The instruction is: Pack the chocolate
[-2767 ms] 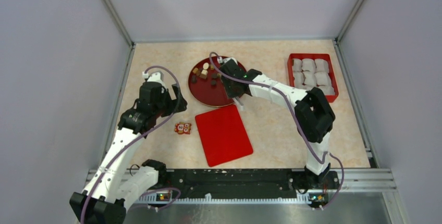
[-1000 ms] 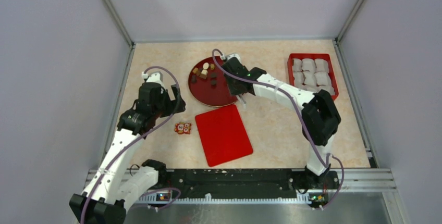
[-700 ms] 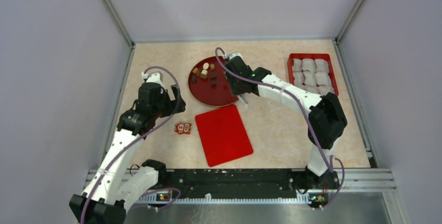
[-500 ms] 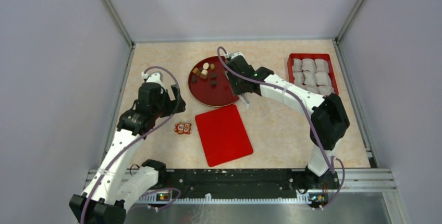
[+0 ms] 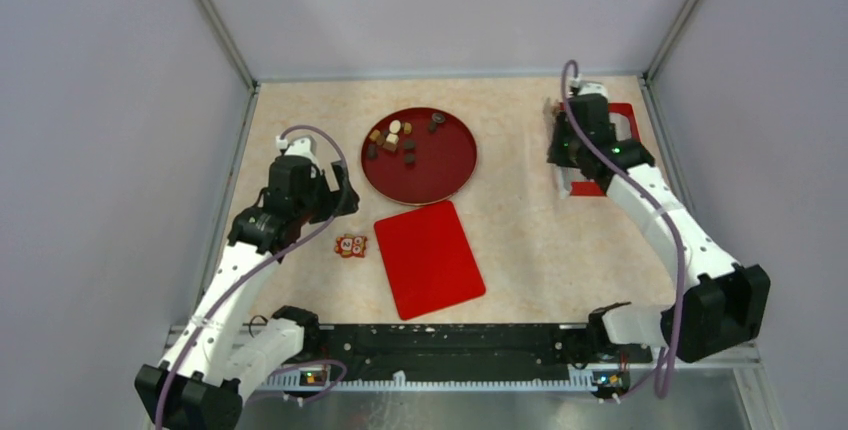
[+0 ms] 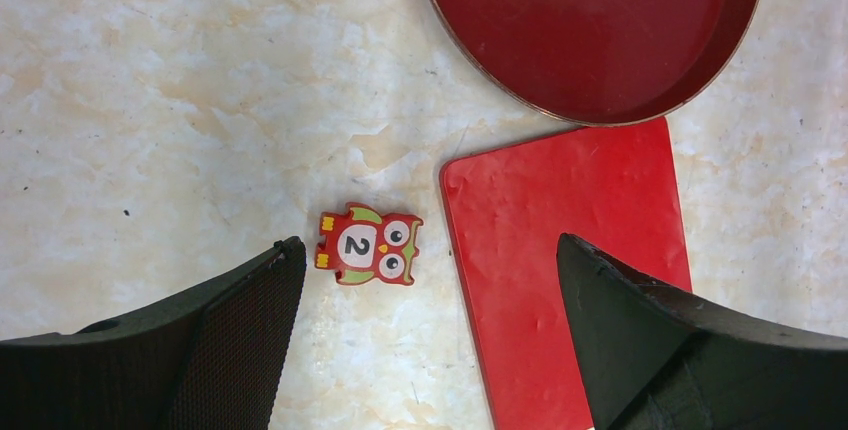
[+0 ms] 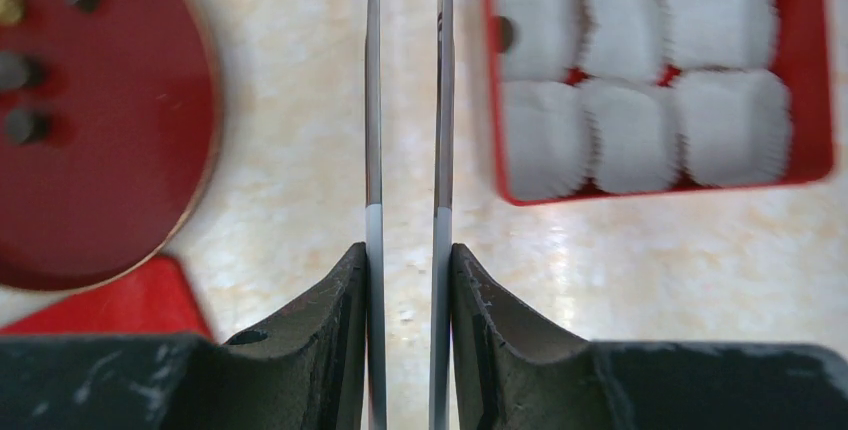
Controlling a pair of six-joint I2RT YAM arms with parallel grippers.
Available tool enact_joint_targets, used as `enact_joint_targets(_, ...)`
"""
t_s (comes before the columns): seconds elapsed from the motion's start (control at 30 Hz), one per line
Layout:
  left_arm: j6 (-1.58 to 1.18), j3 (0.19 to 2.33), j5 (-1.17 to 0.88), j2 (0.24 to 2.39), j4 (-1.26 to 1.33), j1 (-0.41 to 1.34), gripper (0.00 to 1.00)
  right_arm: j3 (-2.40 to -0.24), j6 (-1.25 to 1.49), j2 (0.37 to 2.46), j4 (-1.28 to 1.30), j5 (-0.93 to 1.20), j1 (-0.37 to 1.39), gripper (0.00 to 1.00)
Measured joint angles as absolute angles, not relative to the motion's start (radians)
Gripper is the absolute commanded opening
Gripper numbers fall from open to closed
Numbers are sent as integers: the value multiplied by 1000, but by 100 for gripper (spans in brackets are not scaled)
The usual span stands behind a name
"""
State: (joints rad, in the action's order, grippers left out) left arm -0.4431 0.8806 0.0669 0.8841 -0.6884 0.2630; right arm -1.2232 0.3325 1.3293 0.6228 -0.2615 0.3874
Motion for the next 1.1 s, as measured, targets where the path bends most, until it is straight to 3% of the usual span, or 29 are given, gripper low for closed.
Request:
enact_joint_targets(0.37,-443,881,41,931,-653,262,99,-1025,338,1206,666,-189,79,16)
enact_joint_targets(0.73,-443,881,36,969,-636,262,99,-1016,352,1313,635,-107,-50,18)
enact_joint_targets(1.1,-442,883,31,987,-628,262,99,-1037,362,1359,600,-104,-62,24)
